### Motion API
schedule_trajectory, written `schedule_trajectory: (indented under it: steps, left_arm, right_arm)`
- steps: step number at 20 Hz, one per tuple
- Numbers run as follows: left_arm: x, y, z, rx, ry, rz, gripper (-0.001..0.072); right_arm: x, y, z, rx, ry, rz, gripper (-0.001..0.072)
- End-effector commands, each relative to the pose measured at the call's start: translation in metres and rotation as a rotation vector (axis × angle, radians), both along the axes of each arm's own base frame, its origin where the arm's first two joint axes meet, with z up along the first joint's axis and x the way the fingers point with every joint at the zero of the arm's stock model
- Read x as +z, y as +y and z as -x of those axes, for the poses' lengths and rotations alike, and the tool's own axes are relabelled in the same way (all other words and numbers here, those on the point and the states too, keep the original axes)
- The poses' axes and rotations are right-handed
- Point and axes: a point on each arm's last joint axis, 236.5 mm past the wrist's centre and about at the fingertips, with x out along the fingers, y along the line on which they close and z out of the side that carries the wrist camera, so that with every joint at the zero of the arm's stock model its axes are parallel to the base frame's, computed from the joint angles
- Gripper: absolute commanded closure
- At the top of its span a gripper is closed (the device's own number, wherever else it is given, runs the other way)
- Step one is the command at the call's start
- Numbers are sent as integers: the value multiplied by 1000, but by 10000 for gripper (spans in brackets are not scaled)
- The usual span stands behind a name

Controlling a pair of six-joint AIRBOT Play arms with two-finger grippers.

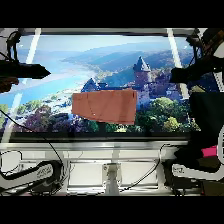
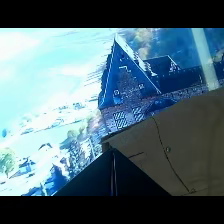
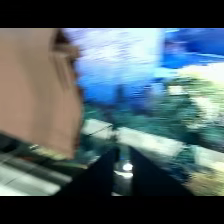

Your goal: Fold the clothes and pants, and hang the long-sleeved shirts on hangers.

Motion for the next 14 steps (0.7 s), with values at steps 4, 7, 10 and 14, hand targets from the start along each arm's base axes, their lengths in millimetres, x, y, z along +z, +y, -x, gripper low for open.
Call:
schedule_trajectory:
  steps: [4, 7, 10, 14]
  left_arm:
    - [2, 1, 0, 1, -7, -6, 695]
    - [2, 1, 0, 1, -7, -6, 695]
    - [2, 1, 0, 1, -7, -6, 695]
    - [2, 1, 0, 1, -7, -6, 695]
  right_arm:
    - [-96, 46, 12, -9, 74, -161, 80]
    - [-134, 64, 5, -59, 68, -161, 82]
    - [-160, 88, 11, -49, 155, -213, 81]
    - [-194, 108, 22, 1, 225, -205, 80]
